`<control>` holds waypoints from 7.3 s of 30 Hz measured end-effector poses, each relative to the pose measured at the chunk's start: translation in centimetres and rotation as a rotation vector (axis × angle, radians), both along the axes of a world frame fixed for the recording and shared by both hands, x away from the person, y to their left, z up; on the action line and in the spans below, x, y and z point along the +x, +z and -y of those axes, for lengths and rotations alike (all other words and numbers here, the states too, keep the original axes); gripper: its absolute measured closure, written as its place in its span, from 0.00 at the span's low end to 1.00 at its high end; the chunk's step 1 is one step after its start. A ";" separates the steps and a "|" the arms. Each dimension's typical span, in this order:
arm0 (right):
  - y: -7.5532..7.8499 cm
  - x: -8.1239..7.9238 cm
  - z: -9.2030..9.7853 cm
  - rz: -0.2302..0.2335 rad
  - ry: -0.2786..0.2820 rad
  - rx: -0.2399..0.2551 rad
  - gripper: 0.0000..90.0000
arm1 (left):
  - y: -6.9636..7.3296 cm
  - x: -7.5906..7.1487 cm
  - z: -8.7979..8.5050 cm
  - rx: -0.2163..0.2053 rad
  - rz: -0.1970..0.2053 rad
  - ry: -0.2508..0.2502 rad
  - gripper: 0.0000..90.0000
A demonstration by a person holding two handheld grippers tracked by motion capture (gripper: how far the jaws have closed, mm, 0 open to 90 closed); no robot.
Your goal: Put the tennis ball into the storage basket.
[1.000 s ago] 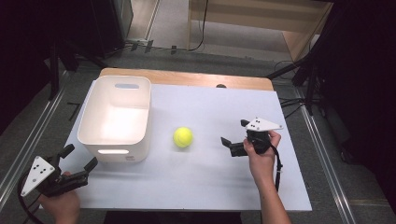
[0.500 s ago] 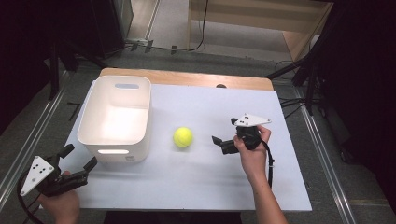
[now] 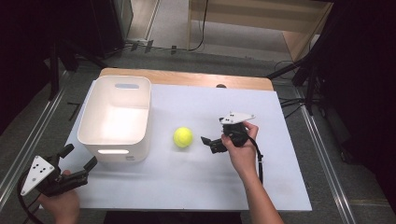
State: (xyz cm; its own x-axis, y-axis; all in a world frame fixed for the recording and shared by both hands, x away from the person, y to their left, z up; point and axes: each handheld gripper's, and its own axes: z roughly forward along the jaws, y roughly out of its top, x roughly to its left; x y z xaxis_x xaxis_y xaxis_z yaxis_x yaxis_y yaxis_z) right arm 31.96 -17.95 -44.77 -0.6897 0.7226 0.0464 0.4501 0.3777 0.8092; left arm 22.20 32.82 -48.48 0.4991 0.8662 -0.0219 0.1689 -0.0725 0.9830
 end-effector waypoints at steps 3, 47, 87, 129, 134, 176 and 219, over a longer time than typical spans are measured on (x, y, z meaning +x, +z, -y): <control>-0.2 0.3 -0.7 -0.012 0.008 -0.002 0.00 | 0.0 0.0 0.0 -0.009 -0.001 0.003 0.09; -1.6 2.7 -6.3 -0.129 0.135 -0.118 0.00 | 0.0 0.0 -0.2 -0.027 -0.002 0.007 0.09; -3.7 4.4 -9.7 -0.229 0.144 -0.208 0.20 | 0.0 0.1 -0.3 -0.039 -0.001 0.005 0.09; -0.9 4.8 -8.8 -0.214 0.159 -0.160 0.26 | 0.0 0.1 -0.5 -0.052 -0.006 0.009 0.09; -0.5 4.9 -8.9 -0.212 0.170 -0.162 0.26 | 0.0 0.1 -0.5 -0.055 -0.003 0.007 0.09; 3.2 5.5 -9.6 -0.176 0.248 -0.125 0.26 | 0.0 0.1 -0.4 -0.051 -0.009 0.009 0.09; 6.0 6.0 -11.9 -0.152 0.328 -0.123 0.26 | 0.0 0.2 -0.5 -0.062 -0.007 0.012 0.09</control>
